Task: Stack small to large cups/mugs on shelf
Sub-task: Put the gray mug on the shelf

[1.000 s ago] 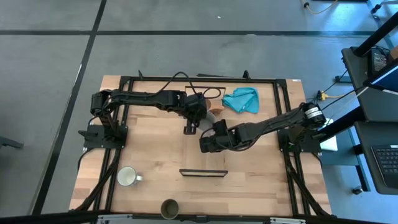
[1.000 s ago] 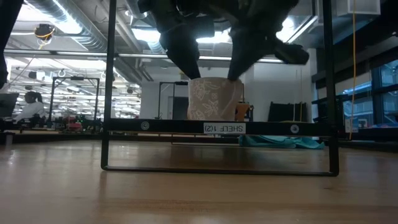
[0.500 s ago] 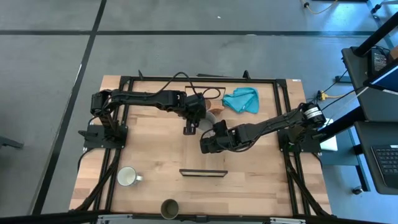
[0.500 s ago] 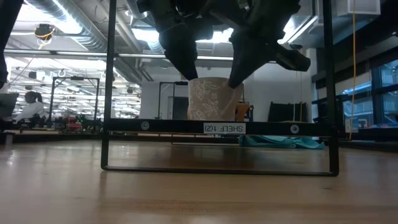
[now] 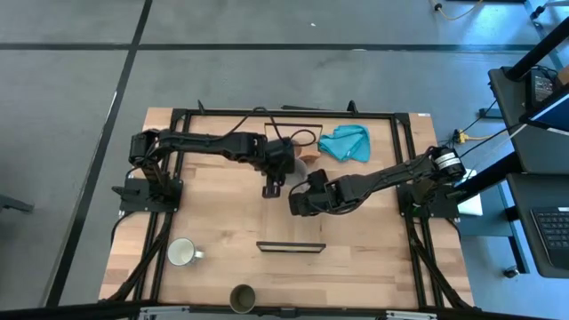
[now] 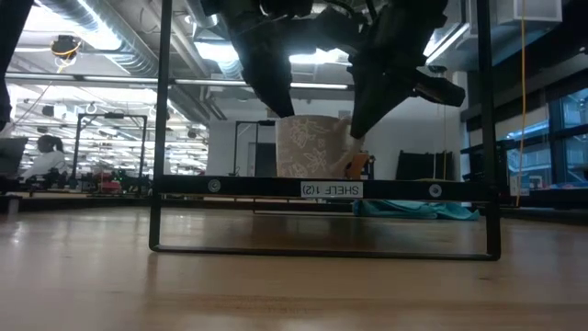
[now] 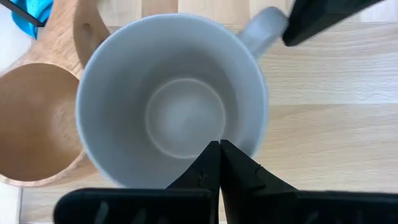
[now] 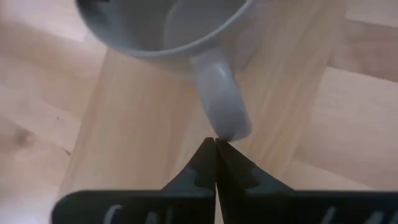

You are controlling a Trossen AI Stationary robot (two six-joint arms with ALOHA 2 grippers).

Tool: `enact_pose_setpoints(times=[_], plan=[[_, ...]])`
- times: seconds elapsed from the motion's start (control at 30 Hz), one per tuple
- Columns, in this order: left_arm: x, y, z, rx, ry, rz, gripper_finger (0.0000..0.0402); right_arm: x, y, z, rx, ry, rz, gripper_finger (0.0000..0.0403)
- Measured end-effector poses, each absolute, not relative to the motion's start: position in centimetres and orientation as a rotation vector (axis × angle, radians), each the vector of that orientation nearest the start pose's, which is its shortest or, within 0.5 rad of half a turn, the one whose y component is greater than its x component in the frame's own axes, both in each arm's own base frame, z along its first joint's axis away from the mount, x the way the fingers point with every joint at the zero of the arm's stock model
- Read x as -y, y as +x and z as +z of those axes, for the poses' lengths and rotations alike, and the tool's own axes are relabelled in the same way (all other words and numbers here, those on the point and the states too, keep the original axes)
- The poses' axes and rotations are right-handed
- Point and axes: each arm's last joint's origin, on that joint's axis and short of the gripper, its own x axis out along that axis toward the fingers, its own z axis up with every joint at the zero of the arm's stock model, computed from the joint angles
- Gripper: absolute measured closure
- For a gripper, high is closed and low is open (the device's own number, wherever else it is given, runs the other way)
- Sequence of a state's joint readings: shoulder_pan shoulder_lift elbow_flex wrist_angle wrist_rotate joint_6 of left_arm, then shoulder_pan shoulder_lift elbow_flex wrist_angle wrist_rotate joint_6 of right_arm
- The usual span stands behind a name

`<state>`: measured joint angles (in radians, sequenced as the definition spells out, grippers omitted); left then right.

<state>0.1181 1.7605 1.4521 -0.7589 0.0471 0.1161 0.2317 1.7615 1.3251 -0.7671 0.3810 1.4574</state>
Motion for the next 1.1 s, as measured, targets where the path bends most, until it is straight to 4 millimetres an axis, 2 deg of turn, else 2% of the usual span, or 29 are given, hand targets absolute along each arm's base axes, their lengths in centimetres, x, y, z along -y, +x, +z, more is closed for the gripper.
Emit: enact_pose_setpoints(times=[0.33, 0.8, 1.1], plan=[[-3.2, 36.6, 26.1, -1.068, 0.024, -0.018, 0.0401, -6.7, 34.3, 22.5, -0.782, 0.893, -0.929, 0.0401], [-3.2, 36.9, 27.1, -0.988, 0.036, -0.004, 0.0401, -5.8, 34.4, 22.6, -0.746, 0.885, -0.966, 0.0400], [-3.2, 36.8, 27.0, -0.992, 0.036, -0.004, 0.0401, -5.5, 34.3, 22.6, -0.737, 0.862, -0.991, 0.0400]])
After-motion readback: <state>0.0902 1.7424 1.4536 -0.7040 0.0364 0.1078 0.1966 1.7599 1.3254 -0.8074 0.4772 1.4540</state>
